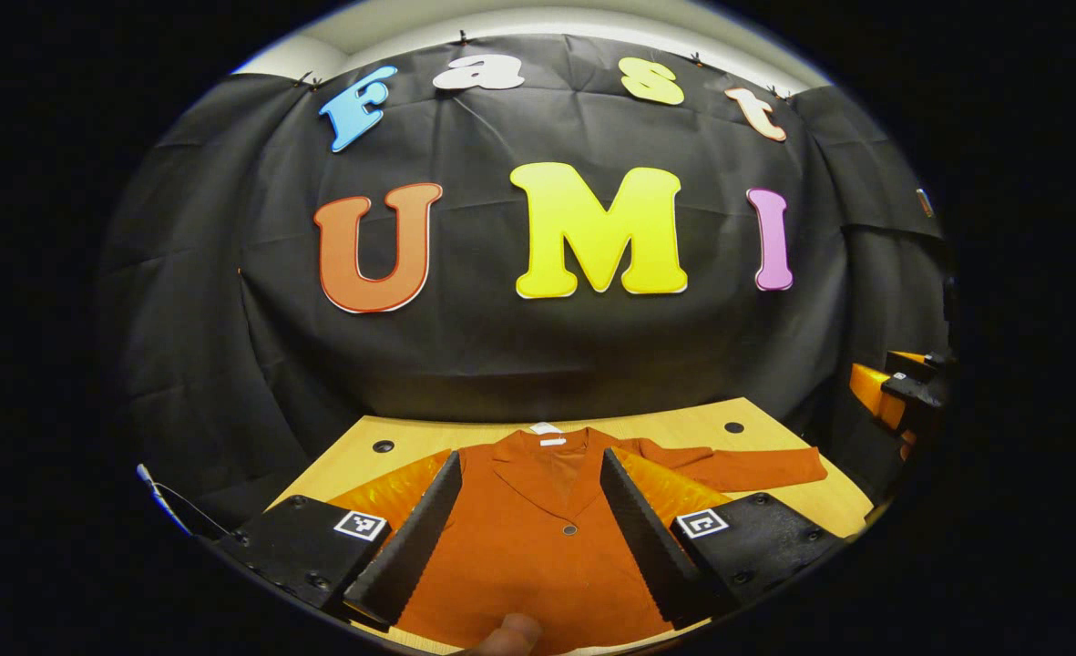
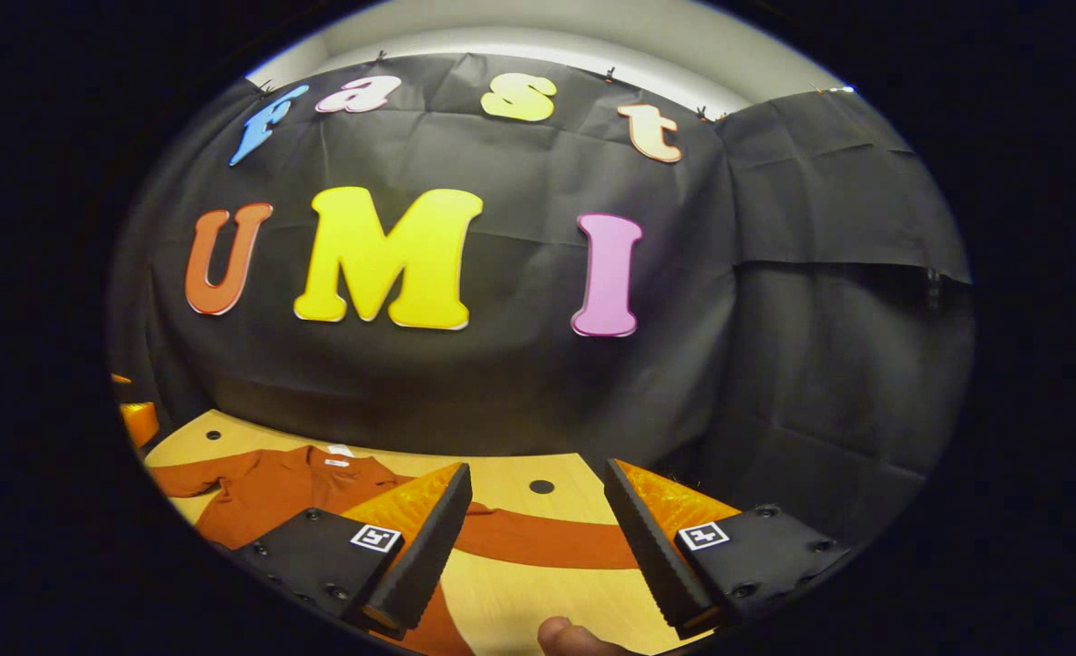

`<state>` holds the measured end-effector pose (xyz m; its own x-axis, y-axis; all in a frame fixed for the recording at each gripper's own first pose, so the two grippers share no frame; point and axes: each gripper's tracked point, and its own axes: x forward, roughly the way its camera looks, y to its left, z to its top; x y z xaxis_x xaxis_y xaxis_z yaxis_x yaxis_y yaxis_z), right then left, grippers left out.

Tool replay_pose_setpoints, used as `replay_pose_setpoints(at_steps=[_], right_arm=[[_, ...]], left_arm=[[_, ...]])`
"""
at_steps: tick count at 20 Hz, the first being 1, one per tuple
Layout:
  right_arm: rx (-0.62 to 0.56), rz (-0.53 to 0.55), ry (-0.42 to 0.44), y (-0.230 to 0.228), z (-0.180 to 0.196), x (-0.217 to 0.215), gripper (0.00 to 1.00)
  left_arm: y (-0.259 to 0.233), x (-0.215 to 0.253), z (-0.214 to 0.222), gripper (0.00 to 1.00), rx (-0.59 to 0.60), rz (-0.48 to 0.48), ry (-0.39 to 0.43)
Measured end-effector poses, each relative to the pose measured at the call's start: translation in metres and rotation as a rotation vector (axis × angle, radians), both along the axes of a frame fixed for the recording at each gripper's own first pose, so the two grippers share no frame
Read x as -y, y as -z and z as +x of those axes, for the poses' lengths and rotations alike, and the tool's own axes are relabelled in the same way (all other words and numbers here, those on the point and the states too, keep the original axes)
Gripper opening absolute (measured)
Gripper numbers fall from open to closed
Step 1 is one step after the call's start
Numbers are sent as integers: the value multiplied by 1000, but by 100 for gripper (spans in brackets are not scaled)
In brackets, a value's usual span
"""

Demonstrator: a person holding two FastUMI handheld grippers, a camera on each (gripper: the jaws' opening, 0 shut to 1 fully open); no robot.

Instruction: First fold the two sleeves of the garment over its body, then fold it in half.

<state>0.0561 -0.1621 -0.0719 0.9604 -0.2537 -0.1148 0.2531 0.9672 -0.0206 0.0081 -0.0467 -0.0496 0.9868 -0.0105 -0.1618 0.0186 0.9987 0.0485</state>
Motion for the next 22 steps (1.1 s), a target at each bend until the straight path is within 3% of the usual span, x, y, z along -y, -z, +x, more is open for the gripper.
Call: replay_pose_setpoints(at_steps=[5,10,14,17,22], right_arm=[[-99,68,114,54,29,81,94],[-239,187,158,128,67,140,93],[-400,252,157,197,96,157,95],[-522,243,200,244,110,179,93],[-677,288,208,296,130,190,95]], left_arm=[[14,24,-4,99,-57,31,11],[21,43,-8,99,-87,57,-34],[25,52,-8,99,-101,73,-87],[36,57,-13,99,-135,83,-97],[47,43,-21,99,-173,95,-134]])
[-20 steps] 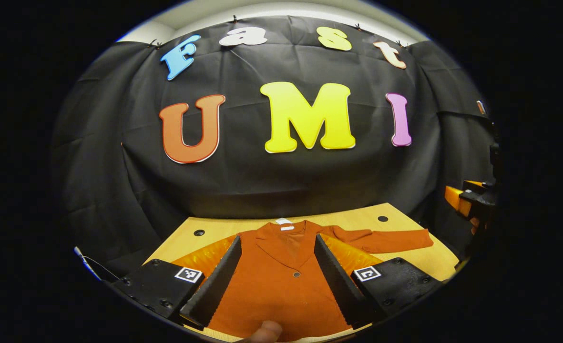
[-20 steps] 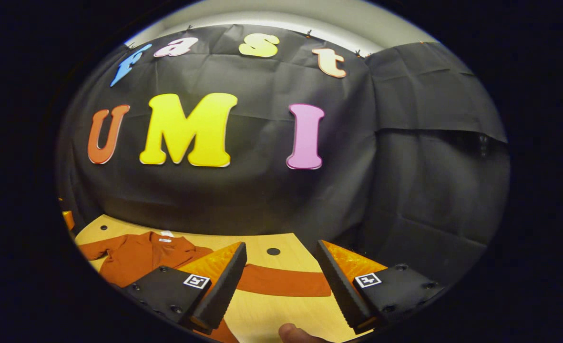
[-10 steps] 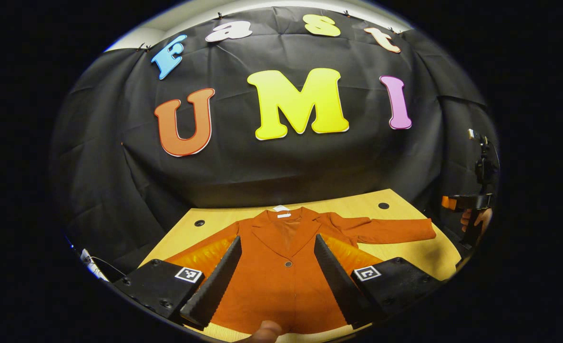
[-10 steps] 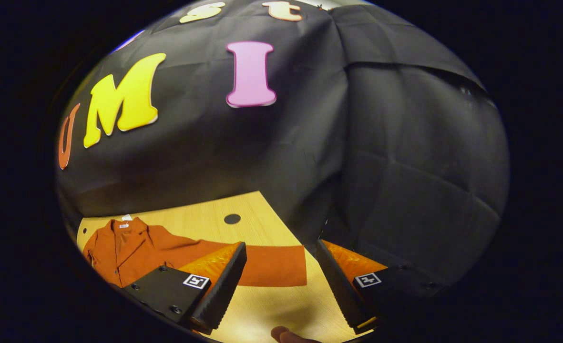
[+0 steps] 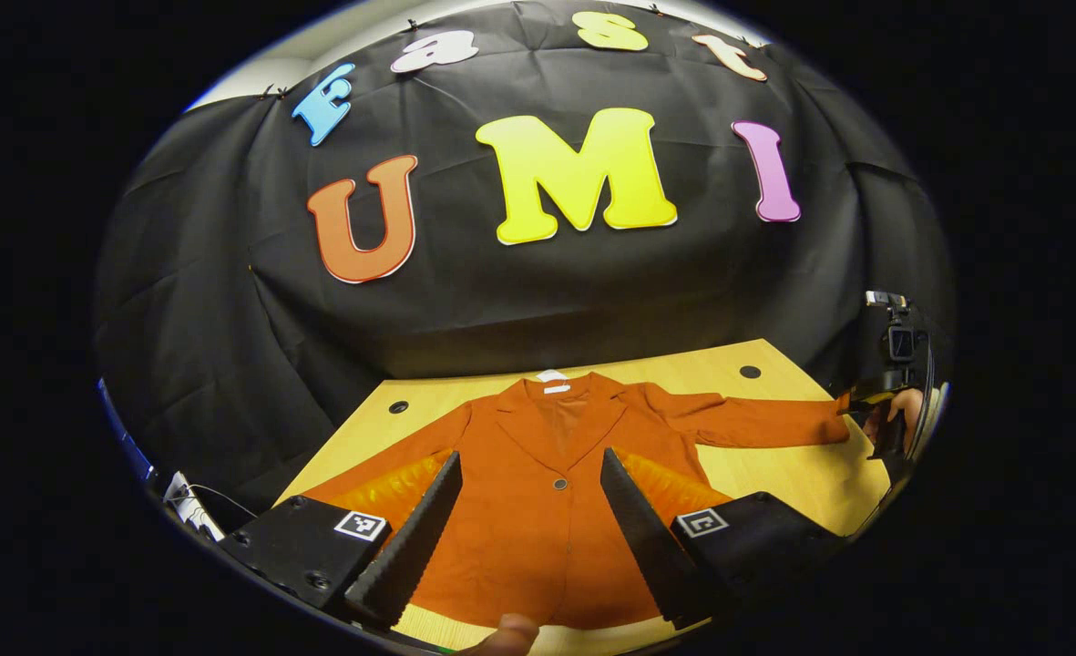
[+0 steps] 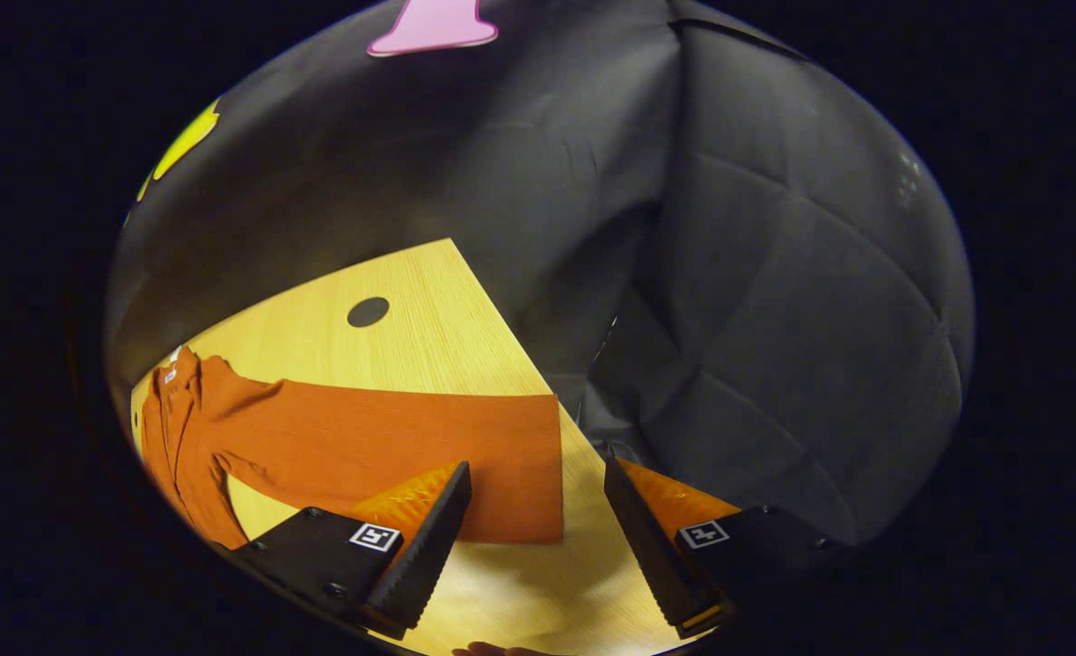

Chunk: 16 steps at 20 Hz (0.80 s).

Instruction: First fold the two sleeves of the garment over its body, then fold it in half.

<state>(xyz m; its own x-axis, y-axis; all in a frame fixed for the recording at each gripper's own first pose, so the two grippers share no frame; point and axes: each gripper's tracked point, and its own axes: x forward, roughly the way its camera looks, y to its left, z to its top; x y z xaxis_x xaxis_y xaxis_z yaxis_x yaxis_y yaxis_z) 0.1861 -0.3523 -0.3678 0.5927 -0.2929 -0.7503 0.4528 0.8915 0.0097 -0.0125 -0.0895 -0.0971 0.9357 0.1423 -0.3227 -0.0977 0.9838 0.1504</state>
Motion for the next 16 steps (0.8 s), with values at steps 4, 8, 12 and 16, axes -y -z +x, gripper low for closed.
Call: replay_pose_setpoints(at_steps=[4,8,12,16], right_arm=[[-82,78,12,18,2,-2,94],[-186,126,4,19,1,0,94],[-321,195,5,19,2,-3,86],[-411,239,42,21,3,-3,71]], left_arm=[[11,-20,-11,99,-35,7,-46],[15,-38,-15,99,-48,1,-87],[20,-51,-18,99,-55,-1,-106],[26,-63,-23,99,-69,-20,-130]])
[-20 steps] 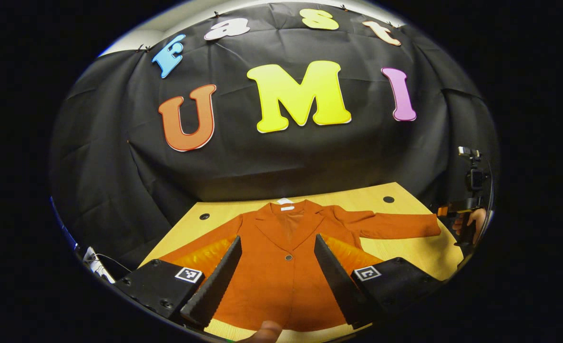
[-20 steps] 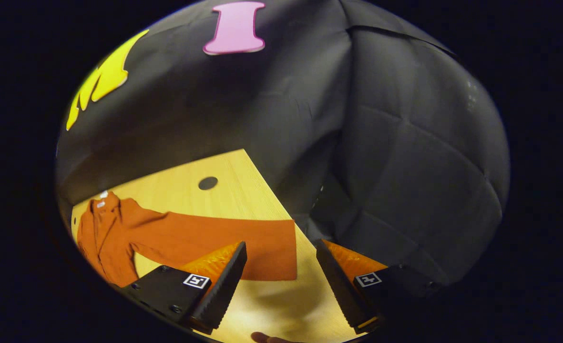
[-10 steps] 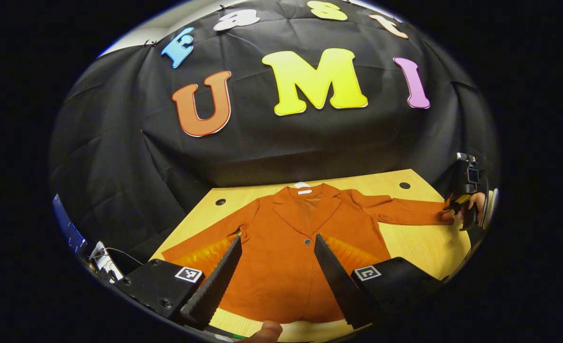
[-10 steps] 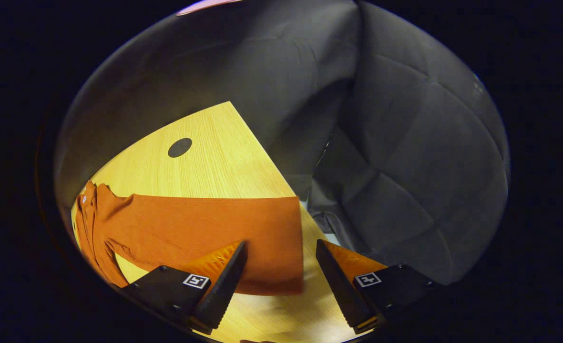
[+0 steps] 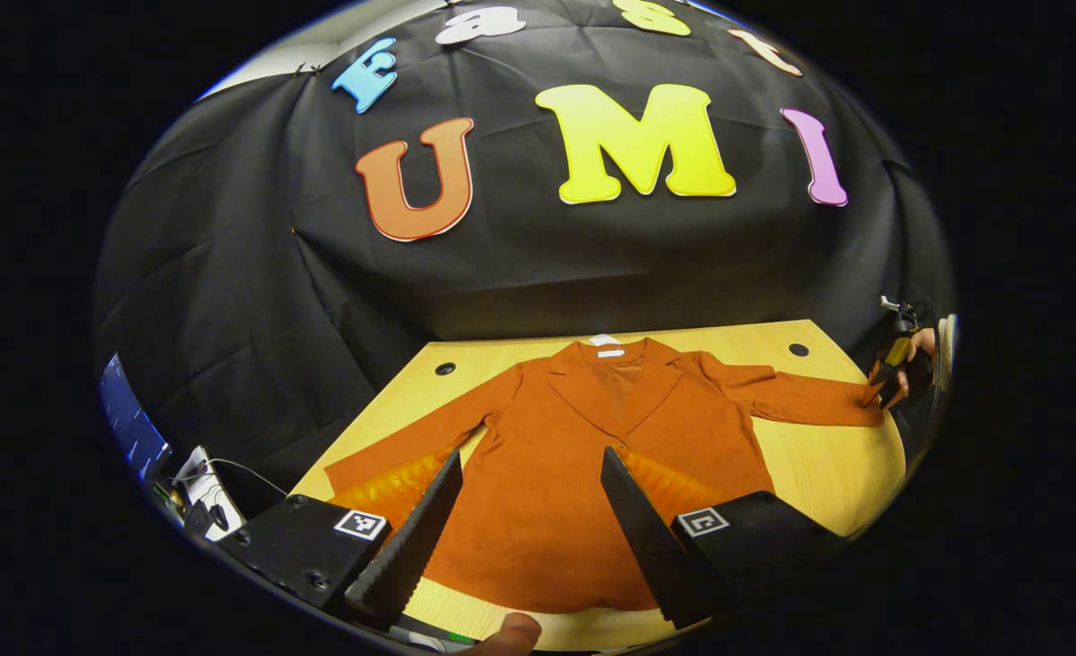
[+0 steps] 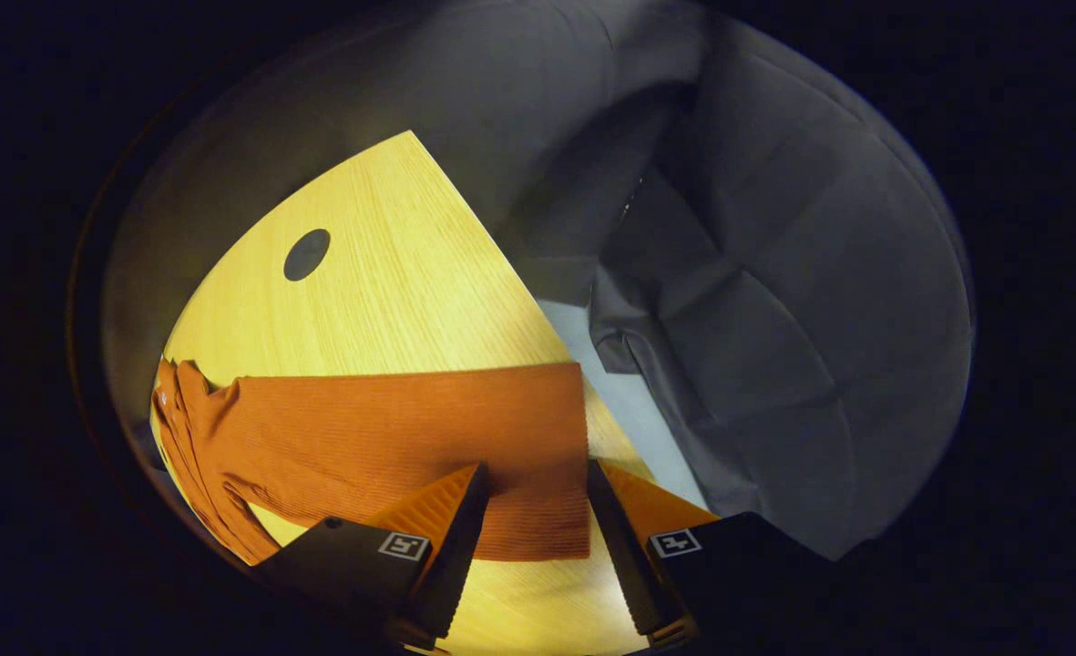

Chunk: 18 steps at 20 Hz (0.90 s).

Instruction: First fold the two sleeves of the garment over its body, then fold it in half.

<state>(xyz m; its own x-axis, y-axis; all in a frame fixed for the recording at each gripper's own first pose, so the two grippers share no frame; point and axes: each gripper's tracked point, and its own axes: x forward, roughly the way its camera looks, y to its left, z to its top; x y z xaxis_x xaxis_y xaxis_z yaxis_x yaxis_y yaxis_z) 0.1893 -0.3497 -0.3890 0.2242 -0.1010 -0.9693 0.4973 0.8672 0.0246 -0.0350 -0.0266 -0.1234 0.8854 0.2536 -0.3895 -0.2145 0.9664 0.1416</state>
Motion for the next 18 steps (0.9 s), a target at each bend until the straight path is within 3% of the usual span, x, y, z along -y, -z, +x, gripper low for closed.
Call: replay_pose_setpoints(at_steps=[3,5,7,14,15,18], right_arm=[[-10,14,20,0,2,-4,44],[12,35,2,0,7,-5,42],[8,43,28,-1,8,-8,8],[84,31,-32,-52,19,-22,8],[98,30,-21,-55,20,-27,0],[120,31,-37,-87,20,-47,0]], left_arm=[[6,-9,-3,99,-12,-12,-15],[13,-15,-6,99,-25,-26,-31],[14,-19,-6,99,-28,-38,-37],[3,-31,1,100,12,-22,-10],[2,-31,4,99,20,-26,-2],[1,-39,14,100,35,-38,22]])
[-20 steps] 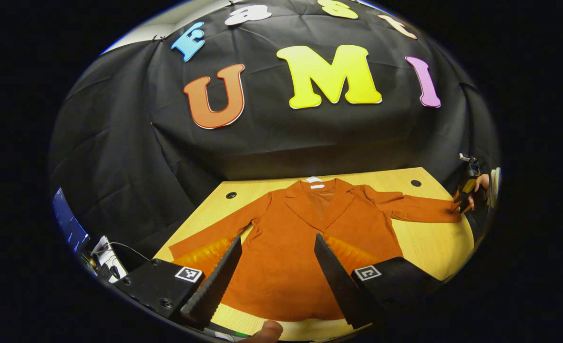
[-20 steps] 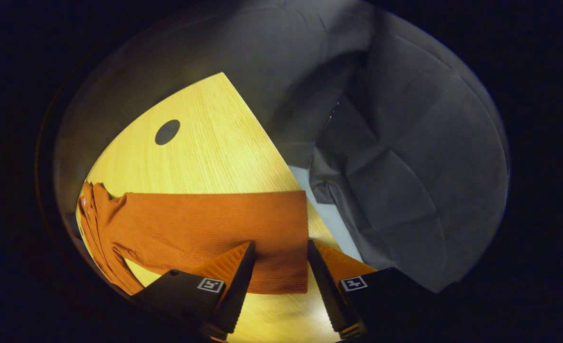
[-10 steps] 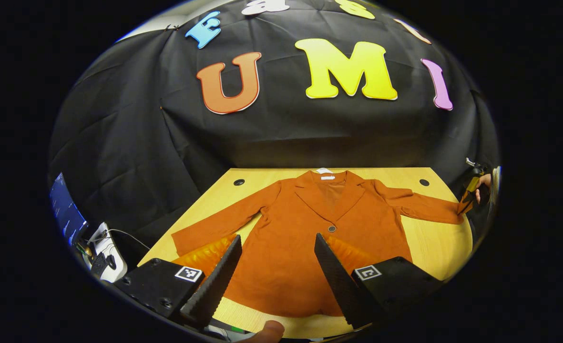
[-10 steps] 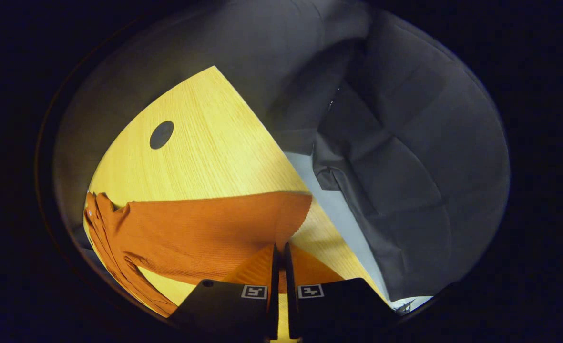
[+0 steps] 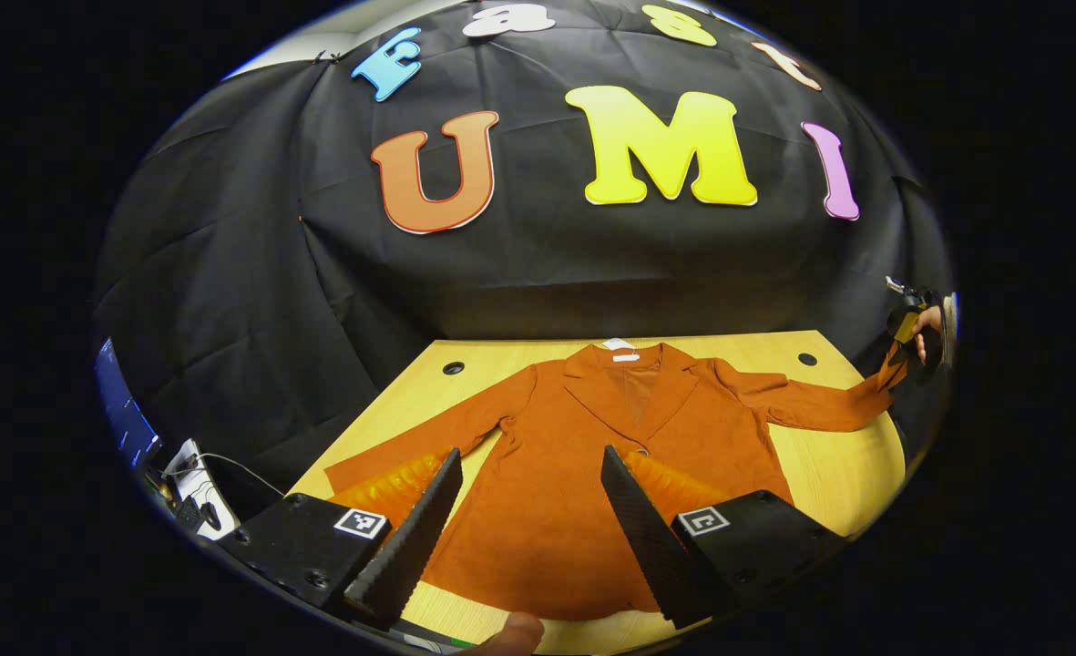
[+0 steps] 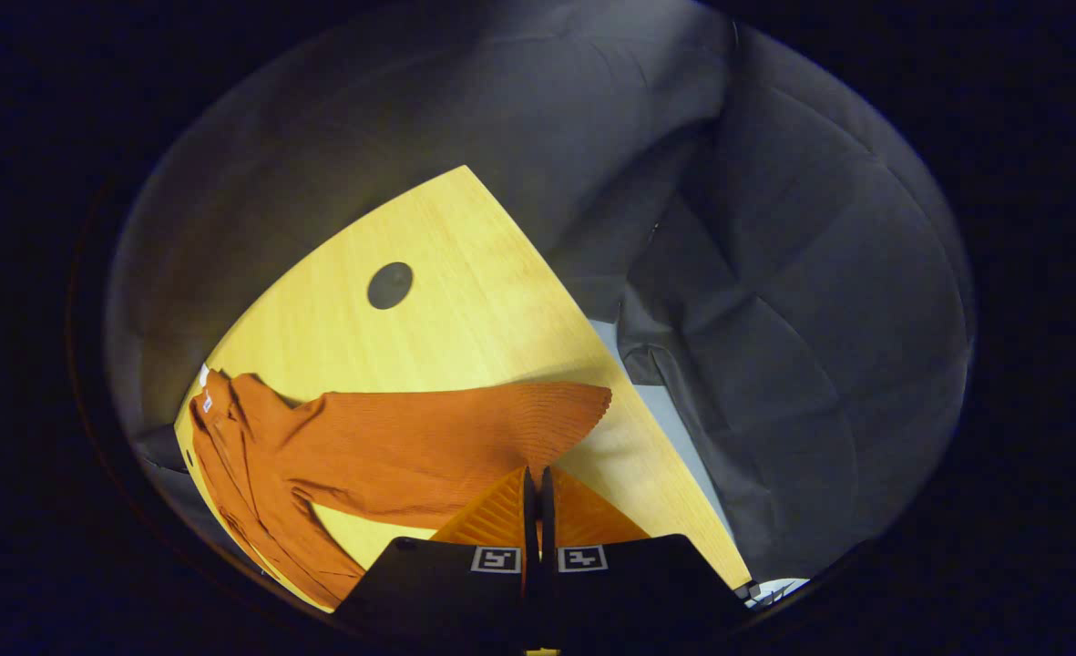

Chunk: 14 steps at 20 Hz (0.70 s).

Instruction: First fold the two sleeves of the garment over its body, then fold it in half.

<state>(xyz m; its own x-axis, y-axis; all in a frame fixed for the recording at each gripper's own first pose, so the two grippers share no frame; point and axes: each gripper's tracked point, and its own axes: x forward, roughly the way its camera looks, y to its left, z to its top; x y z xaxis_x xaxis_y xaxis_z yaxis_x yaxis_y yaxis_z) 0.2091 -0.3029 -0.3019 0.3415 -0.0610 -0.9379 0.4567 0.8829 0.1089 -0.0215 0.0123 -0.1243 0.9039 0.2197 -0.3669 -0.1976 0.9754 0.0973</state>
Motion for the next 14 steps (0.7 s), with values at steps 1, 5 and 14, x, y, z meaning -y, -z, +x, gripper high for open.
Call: replay_pose_setpoints(at_steps=[1,5,14], right_arm=[[14,1,-11,-11,3,-12,0],[74,5,-65,-62,20,-70,0],[171,50,-280,-130,67,-286,0]], left_arm=[[-1,-2,1,99,12,-4,14],[-5,-26,8,100,46,-4,41],[7,-83,13,100,54,-93,53]])
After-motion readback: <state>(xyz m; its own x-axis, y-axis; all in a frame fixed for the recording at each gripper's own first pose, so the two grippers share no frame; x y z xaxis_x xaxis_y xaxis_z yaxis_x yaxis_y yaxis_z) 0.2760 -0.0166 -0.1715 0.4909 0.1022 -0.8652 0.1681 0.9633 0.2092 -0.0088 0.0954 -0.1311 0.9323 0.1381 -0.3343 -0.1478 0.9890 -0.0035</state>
